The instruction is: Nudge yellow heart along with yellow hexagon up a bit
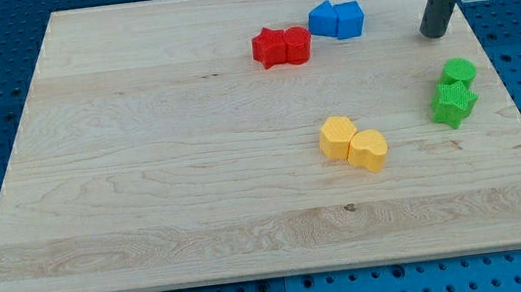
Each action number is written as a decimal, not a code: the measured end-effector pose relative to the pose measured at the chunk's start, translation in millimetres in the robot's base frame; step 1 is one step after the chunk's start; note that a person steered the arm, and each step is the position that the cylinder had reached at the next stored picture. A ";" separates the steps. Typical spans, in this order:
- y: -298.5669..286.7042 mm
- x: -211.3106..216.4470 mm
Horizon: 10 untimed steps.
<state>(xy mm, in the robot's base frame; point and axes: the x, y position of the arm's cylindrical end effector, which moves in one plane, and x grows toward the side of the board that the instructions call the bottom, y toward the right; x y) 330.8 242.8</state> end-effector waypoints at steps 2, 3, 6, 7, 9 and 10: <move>0.0 -1.9; 34.5 -4.5; 40.9 227.2; -20.3 242.8; -61.7 234.2; -69.5 201.5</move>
<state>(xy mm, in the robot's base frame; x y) 532.2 173.3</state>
